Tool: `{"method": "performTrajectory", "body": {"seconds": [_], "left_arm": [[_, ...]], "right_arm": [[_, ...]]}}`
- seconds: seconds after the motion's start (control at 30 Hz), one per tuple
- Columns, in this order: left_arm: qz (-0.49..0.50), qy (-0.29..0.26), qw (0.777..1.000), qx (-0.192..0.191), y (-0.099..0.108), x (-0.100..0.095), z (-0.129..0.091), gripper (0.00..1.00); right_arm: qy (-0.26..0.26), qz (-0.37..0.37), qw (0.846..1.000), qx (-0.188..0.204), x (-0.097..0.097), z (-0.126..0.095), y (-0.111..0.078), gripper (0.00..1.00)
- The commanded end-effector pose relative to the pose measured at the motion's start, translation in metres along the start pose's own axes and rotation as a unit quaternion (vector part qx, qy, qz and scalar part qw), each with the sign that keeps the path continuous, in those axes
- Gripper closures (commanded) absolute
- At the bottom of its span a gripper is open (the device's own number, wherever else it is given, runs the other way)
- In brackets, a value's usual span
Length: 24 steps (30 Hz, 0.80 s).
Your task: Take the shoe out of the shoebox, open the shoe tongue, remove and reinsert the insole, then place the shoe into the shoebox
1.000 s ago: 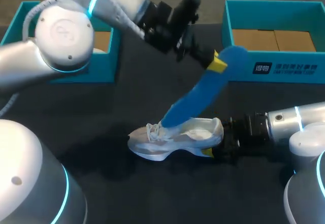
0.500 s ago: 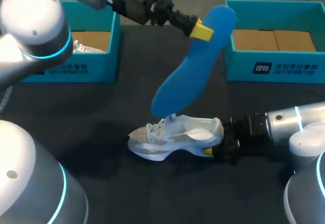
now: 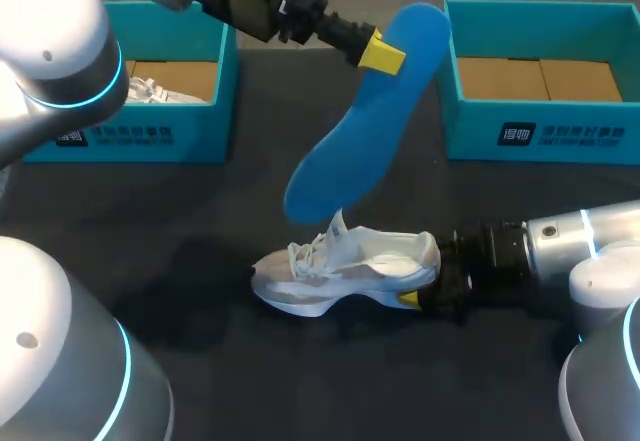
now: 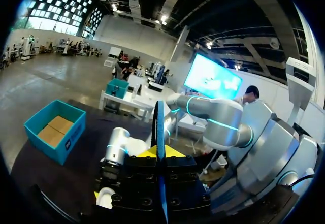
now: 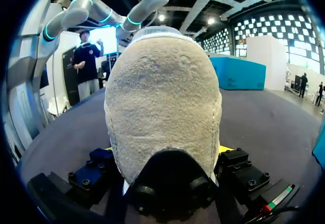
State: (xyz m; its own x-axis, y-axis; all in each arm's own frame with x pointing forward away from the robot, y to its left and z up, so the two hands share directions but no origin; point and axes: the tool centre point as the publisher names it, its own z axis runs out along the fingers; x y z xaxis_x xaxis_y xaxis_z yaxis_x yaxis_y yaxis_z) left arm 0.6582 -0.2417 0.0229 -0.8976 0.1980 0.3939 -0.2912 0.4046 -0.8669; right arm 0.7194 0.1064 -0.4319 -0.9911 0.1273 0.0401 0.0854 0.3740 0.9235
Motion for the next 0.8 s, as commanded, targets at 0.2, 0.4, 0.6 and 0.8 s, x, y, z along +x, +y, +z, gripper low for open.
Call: {"method": "performTrajectory", "body": {"seconds": [0.2, 0.4, 0.6, 0.8], "left_arm": [[0.001, 0.024, 0.999, 0.045, -0.023, 0.005, -0.003, 1.00], [-0.011, 0.088, 0.991, 0.100, -0.055, 0.020, -0.010, 1.00], [0.006, 0.102, 0.988, 0.119, -0.075, 0.048, -0.008, 1.00], [0.021, 0.101, 0.984, 0.144, -0.088, 0.073, -0.005, 1.00]], "right_arm": [[0.000, 0.000, 1.000, 0.003, 0.001, 0.002, 0.000, 1.00], [0.000, 0.000, 1.000, 0.003, 0.001, 0.002, 0.000, 1.00], [0.000, 0.000, 1.000, 0.003, 0.001, 0.002, 0.000, 1.00], [0.000, 0.000, 1.000, 0.003, 0.001, 0.002, 0.000, 1.00]]}}
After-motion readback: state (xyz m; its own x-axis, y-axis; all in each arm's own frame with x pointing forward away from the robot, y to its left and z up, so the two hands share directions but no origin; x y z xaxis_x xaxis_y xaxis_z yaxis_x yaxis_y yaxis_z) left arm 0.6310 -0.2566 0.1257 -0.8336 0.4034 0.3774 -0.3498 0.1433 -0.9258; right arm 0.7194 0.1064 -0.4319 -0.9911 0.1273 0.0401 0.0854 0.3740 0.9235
